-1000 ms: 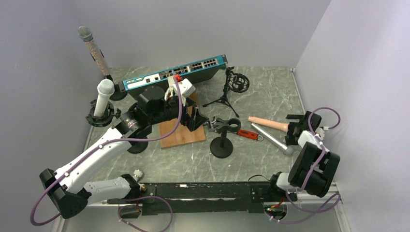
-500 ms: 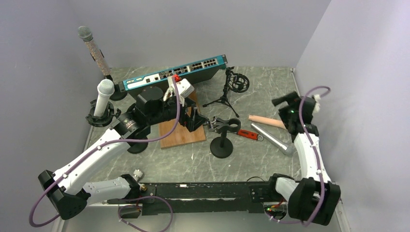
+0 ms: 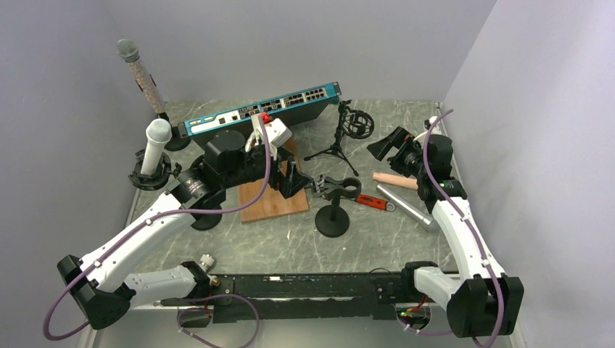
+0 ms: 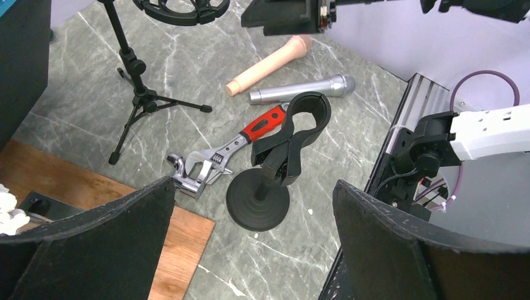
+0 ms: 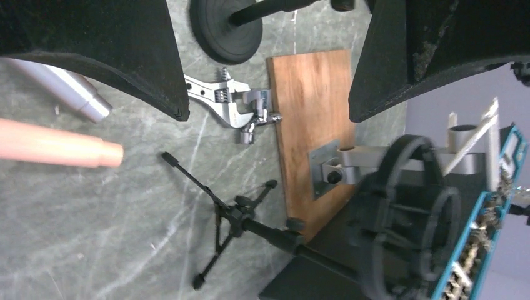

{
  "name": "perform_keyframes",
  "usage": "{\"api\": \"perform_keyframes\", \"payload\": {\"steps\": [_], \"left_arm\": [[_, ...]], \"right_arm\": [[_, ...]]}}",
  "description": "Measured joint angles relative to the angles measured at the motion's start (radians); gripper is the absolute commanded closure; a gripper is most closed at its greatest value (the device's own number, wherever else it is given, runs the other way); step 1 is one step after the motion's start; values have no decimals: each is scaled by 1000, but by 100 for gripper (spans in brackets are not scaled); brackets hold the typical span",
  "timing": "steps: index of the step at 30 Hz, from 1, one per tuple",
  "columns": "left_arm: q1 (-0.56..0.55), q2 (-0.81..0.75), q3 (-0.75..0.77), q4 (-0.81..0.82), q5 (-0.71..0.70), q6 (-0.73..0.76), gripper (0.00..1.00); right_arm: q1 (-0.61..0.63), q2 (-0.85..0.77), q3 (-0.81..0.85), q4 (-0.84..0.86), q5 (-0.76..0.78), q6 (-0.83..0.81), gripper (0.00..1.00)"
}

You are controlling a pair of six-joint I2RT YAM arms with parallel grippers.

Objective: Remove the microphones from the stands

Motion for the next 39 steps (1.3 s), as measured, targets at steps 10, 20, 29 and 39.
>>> {"api": "perform_keyframes", "payload": {"steps": [10, 20, 29, 39], "left_arm": [[0, 0, 0, 0, 20, -9, 1], [0, -6, 0, 1, 26, -11, 1], [1, -5, 0, 3, 37, -19, 1], [5, -5, 0, 3, 42, -27, 1]], "right_arm": [[54, 91, 307, -44, 24, -118, 0], [195, 109, 304, -52, 171, -183, 0], [188, -79, 3, -38, 340, -97, 0], [39, 83, -172, 277, 137, 193, 10]]}}
